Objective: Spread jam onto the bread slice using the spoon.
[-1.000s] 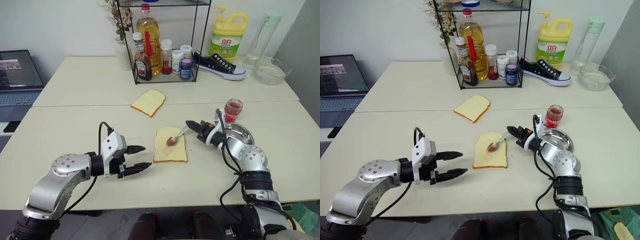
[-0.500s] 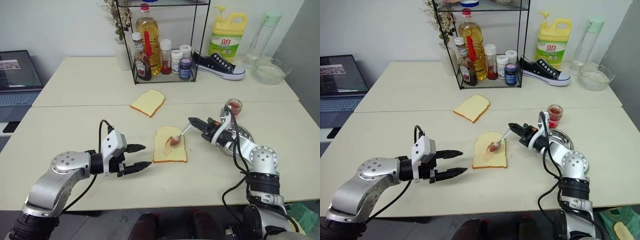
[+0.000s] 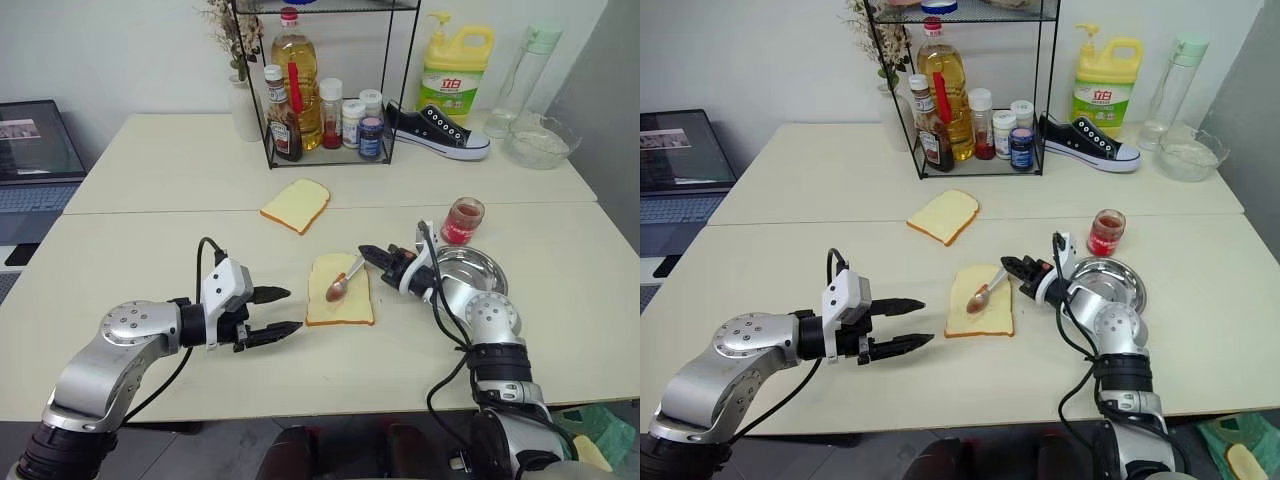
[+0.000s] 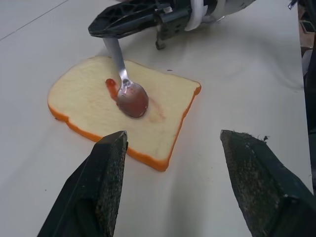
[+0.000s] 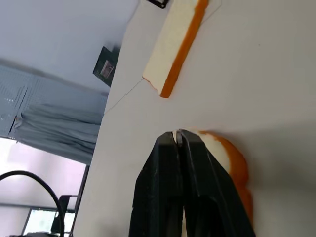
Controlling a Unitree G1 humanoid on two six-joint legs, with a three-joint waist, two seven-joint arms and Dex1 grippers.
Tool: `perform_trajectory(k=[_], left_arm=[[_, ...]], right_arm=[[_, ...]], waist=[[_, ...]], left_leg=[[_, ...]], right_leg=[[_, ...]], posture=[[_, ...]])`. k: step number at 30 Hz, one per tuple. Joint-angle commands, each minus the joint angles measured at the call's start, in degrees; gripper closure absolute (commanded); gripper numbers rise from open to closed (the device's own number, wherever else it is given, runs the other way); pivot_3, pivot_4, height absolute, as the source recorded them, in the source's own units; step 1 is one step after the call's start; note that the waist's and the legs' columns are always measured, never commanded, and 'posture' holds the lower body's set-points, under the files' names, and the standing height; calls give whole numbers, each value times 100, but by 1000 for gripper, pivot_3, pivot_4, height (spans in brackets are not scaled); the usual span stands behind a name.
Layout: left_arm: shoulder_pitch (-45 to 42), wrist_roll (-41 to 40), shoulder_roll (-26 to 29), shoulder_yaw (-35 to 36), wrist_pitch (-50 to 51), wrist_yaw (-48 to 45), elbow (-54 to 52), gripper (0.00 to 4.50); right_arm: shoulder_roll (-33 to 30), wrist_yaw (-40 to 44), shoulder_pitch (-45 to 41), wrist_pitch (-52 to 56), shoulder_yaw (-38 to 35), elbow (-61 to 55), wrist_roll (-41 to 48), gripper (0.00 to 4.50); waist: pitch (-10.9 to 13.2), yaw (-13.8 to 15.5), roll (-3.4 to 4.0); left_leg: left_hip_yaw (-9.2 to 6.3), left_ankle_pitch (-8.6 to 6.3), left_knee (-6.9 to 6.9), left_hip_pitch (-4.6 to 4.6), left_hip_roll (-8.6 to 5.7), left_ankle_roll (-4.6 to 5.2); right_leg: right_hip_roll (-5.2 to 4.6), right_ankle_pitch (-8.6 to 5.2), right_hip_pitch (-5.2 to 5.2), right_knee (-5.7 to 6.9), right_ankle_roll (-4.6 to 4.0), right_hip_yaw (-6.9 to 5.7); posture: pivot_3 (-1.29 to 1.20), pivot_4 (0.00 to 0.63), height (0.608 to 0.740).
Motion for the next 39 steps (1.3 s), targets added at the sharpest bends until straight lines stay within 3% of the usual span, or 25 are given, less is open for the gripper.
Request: perform_trajectory(k=[1,16,25,39], left_arm=[[-42,-85,73,147,-10,16,-160,1361],[-173,-85,15,77,-8,15,-99,1361],[-213,-62,26,81,-52,-27,-39,1361],[-188,-74,11,100,-35,22,-122,1361]], right_arm=[[26,-44,-234,-360,-228,351,-201,4449],[83,-184,-700,-450,-758,662,-49,4449],[-108,-37,-333,922,-838,-606,1022,4449],[208,-346,-859,-551,-872,913,-114,4449]], waist=[[0,1,0],[0,-1,0],[1,1,1],[1,-5,1]], left_leg=[[-1,0,0,0,0,0],[0,0,-1,0,1,0],[-1,0,-1,-4,1,0],[3,0,-2,-4,2,-1]], right_leg=[[0,0,1,1,0,-1],[-2,1,-1,1,-2,1],[-16,1,-2,-2,-2,1],[1,1,-5,-1,-2,2]], posture=[[0,150,740],[0,150,740],[0,150,740],[0,150,740]])
